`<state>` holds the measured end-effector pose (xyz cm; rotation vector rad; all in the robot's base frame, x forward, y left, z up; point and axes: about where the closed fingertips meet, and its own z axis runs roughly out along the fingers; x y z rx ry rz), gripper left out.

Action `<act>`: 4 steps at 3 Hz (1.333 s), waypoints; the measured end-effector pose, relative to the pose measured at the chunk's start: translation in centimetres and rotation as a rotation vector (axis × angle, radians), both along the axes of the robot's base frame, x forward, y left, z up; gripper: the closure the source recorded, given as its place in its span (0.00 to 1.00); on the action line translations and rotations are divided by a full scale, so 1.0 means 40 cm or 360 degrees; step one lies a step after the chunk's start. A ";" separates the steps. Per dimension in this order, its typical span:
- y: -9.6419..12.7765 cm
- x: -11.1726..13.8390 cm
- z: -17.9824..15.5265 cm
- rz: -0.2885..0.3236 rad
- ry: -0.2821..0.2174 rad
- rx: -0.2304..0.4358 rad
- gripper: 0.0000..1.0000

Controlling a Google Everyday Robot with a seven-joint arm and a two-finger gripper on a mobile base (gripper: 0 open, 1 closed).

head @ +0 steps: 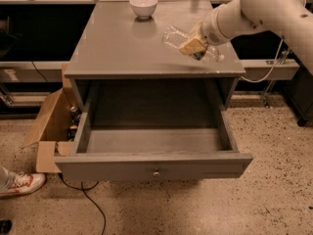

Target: Pick water bottle from top drawer and place on counter

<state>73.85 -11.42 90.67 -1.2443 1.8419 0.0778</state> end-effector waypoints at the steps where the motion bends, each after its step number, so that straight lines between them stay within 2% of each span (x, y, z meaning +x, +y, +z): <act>1: 0.018 0.082 -0.015 -0.0044 0.0053 0.0034 1.00; 2: 0.039 0.167 -0.033 -0.0088 0.0103 0.0072 1.00; 3: 0.050 0.209 -0.043 -0.0112 0.0128 0.0098 1.00; 4: 0.061 0.241 -0.058 -0.0131 0.0159 0.0124 0.82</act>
Offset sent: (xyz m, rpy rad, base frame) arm 0.0932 0.0165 -0.0098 0.0609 0.0765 -0.0802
